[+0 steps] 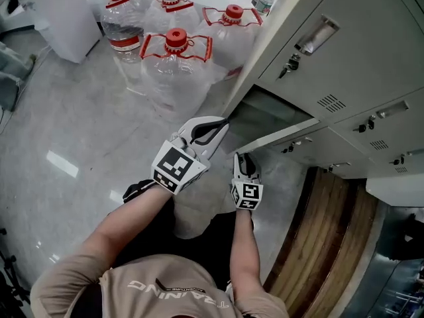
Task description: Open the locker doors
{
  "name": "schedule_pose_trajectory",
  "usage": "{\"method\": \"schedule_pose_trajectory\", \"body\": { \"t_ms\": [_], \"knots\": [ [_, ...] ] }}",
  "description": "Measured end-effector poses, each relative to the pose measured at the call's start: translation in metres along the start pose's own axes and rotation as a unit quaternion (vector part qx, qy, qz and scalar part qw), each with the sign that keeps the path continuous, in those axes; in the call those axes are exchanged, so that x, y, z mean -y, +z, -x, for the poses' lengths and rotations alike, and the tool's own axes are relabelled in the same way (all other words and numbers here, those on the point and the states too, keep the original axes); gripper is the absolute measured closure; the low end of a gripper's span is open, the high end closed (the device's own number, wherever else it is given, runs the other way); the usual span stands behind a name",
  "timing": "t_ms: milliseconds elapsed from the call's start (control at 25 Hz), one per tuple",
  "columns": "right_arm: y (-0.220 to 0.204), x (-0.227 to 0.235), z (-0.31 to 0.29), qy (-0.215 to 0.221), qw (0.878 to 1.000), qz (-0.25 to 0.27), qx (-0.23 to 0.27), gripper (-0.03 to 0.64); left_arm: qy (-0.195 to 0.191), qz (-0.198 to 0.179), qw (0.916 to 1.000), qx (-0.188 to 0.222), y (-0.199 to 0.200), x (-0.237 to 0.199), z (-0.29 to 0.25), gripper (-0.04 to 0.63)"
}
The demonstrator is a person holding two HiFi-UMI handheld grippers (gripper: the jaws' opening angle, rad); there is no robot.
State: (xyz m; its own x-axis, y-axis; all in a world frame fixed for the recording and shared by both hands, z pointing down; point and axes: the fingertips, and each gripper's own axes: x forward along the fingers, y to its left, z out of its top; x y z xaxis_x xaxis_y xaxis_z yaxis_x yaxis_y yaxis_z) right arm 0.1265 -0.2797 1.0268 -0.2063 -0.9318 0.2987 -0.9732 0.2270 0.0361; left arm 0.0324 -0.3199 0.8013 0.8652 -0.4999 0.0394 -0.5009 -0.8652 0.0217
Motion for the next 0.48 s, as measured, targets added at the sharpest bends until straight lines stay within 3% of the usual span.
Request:
{"method": "schedule_pose_trajectory", "body": {
  "t_ms": [200,480],
  "knots": [
    [-0.017,0.014,0.05,-0.002,1.0,-0.012,-0.006,0.514,-0.008,-0.011,0.9999,0.0,0.001,0.013,-0.003,0.589],
    [-0.039,0.041,0.11,-0.03,0.999,-0.03,-0.016,0.514,-0.006,0.015,0.9999,0.003,0.001,0.016,-0.014,0.589]
  ]
}}
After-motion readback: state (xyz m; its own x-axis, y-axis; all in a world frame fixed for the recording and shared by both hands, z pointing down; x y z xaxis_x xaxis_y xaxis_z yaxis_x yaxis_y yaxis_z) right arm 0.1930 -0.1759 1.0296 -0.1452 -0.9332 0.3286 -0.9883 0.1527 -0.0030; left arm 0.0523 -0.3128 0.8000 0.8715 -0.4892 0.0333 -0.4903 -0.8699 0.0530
